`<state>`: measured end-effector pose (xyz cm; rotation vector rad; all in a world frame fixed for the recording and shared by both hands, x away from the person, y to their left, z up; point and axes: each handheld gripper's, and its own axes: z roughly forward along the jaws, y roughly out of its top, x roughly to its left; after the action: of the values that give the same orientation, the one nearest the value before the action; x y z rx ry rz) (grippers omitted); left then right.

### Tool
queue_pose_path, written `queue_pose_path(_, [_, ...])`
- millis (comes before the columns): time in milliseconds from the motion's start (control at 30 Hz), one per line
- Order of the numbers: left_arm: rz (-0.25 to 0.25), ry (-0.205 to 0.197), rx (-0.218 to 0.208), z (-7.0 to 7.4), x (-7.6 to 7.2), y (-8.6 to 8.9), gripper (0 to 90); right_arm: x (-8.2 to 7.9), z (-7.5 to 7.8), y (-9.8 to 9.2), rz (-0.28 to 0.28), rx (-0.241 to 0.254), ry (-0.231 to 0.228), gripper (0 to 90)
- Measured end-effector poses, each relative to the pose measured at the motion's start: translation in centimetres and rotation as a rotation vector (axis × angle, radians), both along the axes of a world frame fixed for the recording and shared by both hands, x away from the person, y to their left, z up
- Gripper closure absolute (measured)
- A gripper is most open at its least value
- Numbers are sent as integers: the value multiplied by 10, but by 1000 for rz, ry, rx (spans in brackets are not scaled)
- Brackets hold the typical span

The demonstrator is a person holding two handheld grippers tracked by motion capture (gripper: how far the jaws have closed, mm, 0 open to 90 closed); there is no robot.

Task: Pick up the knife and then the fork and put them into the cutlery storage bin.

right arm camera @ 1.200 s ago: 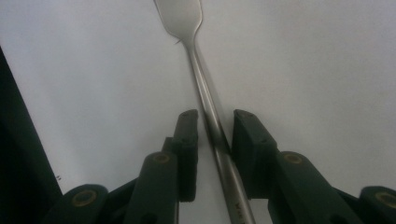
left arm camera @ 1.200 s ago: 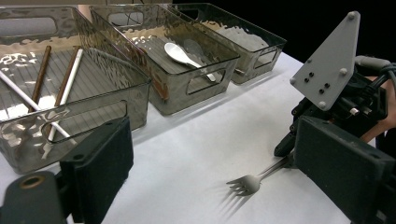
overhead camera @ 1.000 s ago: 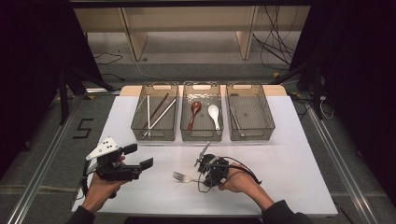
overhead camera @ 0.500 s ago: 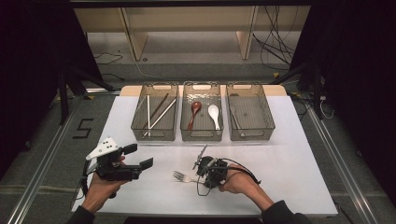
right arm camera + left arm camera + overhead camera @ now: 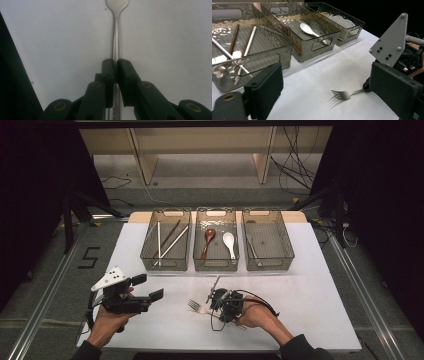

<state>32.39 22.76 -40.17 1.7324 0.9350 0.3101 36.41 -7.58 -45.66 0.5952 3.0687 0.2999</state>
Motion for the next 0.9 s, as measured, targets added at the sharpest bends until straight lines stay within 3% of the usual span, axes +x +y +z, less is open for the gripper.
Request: queue_pose_path(900, [0,-2,4,0,0,0,112,5,1,-6,-24,4,5,837])
